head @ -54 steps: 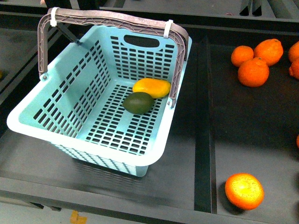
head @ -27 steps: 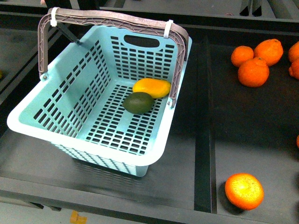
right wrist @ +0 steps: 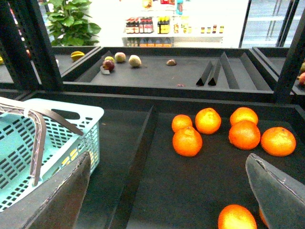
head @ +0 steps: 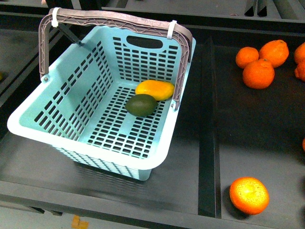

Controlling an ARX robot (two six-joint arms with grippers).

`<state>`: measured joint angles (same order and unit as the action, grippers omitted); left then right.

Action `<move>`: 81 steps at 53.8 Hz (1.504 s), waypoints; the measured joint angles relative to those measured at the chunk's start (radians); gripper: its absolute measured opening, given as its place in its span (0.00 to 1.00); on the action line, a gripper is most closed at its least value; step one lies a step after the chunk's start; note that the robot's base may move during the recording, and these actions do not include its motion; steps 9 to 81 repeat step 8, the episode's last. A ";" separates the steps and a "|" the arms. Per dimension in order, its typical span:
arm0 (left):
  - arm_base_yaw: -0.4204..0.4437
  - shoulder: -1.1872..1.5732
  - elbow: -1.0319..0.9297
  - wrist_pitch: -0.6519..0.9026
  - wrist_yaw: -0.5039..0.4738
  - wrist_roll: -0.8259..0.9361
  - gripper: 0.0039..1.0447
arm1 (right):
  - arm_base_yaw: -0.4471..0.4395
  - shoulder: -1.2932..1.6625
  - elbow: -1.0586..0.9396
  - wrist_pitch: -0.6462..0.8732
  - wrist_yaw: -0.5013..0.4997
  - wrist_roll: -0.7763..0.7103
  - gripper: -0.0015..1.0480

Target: Pick mango and avocado into basket

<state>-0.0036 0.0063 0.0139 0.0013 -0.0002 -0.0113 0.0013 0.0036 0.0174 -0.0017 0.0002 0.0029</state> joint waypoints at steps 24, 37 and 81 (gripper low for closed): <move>0.000 0.000 0.000 0.000 0.000 0.002 0.92 | 0.000 0.000 0.000 0.000 0.000 0.000 0.92; 0.000 0.000 0.000 0.000 0.000 0.002 0.92 | 0.000 0.000 0.000 0.000 0.000 0.000 0.92; 0.000 0.000 0.000 0.000 0.000 0.002 0.92 | 0.000 0.000 0.000 0.000 0.000 0.000 0.92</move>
